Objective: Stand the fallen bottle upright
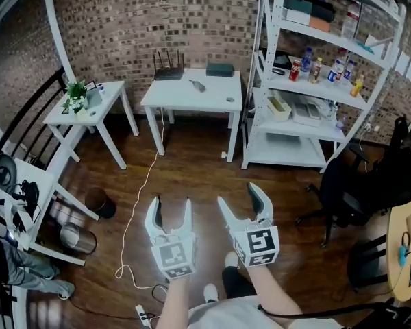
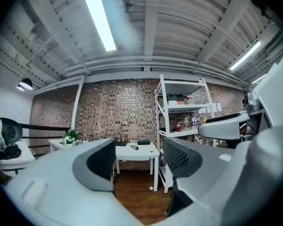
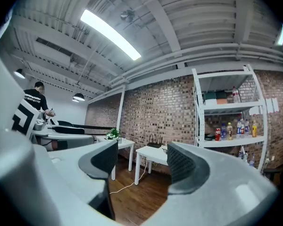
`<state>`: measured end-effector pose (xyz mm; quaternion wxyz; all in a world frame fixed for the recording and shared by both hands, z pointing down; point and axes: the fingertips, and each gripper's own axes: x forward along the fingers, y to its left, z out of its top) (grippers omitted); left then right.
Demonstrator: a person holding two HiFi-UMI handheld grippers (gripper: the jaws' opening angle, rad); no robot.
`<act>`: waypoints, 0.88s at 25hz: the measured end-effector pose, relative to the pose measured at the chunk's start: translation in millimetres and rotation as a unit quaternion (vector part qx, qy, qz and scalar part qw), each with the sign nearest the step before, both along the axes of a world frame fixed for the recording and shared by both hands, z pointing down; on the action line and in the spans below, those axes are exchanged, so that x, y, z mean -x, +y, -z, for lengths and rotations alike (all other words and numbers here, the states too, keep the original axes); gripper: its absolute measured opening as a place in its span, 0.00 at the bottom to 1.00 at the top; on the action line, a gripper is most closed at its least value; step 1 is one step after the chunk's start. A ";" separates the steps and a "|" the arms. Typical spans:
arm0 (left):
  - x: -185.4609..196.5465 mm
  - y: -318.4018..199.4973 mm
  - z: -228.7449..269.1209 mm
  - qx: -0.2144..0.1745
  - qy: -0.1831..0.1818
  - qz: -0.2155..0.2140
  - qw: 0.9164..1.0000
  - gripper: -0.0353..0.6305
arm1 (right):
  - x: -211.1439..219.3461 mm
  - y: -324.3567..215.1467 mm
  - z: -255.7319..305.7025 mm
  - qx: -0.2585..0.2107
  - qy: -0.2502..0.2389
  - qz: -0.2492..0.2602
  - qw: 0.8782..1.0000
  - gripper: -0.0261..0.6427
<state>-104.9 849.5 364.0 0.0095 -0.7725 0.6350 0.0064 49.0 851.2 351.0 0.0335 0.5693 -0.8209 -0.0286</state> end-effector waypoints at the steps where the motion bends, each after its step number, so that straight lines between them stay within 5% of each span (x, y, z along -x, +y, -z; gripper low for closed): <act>1: -0.5 -9.6 -2.2 0.002 0.000 0.001 1.000 0.53 | 2.5 -12.2 -0.4 -0.004 -0.005 0.008 1.000 0.51; 8: 23.6 -114.6 -14.8 0.013 0.002 0.021 1.000 0.53 | 34.9 -127.7 0.1 -0.020 -0.032 0.065 0.997 0.50; 15: -29.8 -270.0 32.7 -0.033 -0.012 0.023 0.999 0.53 | -37.8 -285.7 32.3 -0.043 -0.036 0.036 0.998 0.50; 22: -32.2 -348.3 6.3 -0.012 -0.034 0.033 0.999 0.53 | -63.2 -368.5 -10.0 0.013 -0.027 0.011 1.000 0.50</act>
